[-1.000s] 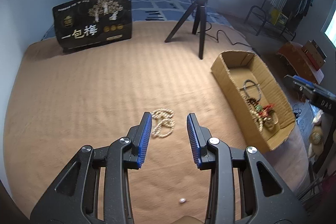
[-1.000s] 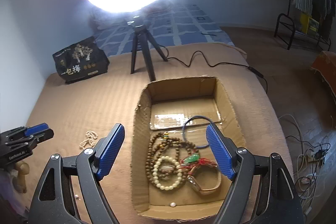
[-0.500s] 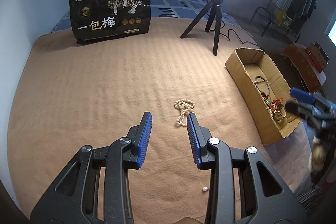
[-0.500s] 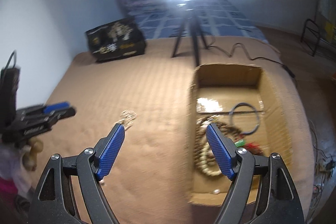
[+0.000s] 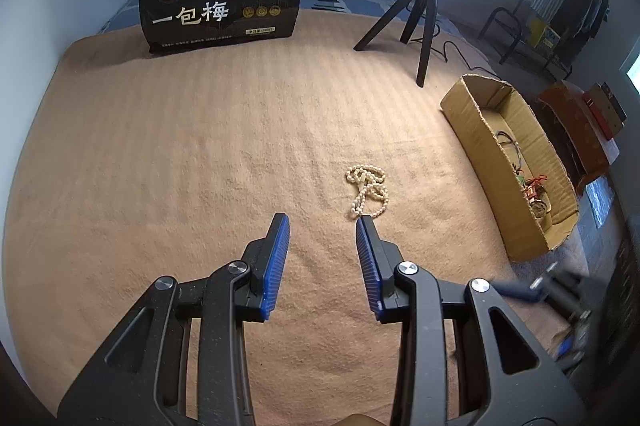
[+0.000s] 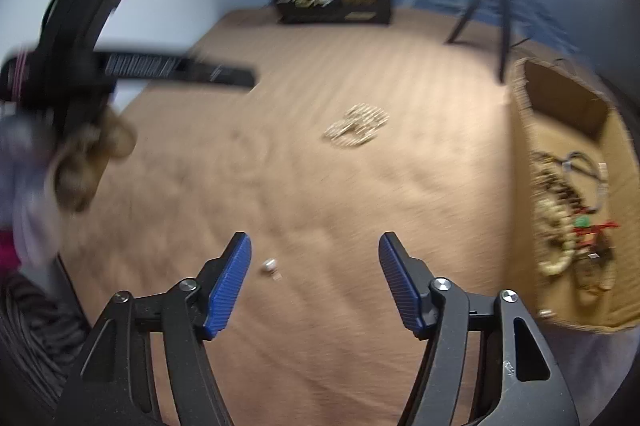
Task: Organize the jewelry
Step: 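Grasp the single white pearl with the right tool while the left tool approaches the pearl necklace, then close the left tool on the pearl necklace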
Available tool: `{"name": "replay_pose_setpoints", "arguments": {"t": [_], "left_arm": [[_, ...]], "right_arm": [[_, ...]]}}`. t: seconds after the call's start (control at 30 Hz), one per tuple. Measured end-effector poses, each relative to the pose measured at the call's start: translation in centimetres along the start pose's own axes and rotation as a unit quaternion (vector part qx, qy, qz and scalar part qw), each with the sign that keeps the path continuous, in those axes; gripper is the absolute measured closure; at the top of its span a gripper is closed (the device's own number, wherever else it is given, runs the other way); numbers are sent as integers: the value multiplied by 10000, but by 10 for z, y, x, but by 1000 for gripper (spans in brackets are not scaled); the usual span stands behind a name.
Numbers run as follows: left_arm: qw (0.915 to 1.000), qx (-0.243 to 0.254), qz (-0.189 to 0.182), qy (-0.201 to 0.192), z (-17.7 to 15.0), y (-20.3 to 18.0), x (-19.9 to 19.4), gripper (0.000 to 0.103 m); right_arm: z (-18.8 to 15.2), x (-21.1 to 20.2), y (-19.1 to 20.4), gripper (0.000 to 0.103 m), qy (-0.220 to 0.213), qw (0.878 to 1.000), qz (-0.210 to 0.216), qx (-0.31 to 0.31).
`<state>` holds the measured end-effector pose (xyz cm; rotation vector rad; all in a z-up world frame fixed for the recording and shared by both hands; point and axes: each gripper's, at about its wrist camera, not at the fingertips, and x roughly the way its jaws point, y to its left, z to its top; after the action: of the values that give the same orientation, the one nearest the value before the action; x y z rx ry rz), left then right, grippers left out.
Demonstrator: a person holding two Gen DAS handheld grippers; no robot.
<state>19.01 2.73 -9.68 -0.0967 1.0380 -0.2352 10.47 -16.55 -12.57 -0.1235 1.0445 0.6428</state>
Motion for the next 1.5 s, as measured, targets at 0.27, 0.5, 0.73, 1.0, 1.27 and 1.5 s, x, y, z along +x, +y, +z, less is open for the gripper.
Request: {"name": "replay_pose_setpoints", "arguments": {"t": [0.27, 0.5, 0.73, 1.0, 1.27, 1.5], "left_arm": [[10000, -43, -24, 84, 1, 3, 9, 69], [9999, -64, -40, 115, 3, 1, 14, 69], [9998, -60, -78, 171, 6, -3, 24, 69], [9996, -18, -180, 200, 7, -11, 38, 68], [9979, -269, -429, 412, 14, -20, 65, 68], [9960, -468, -475, 589, 21, -30, 90, 68]], "right_arm": [[-18, 34, 27, 72, 440, 9978, 36, -490], [-17, 41, 26, 82, 460, 9977, -103, -479], [-14, 44, 18, 95, 477, 9973, -234, -508], [-9, 43, 0, 97, 413, 9973, -445, -412], [-5, 40, -20, 97, 398, 9972, -618, -135], [-2, 38, -27, 97, 411, 9974, -598, -5]]}}
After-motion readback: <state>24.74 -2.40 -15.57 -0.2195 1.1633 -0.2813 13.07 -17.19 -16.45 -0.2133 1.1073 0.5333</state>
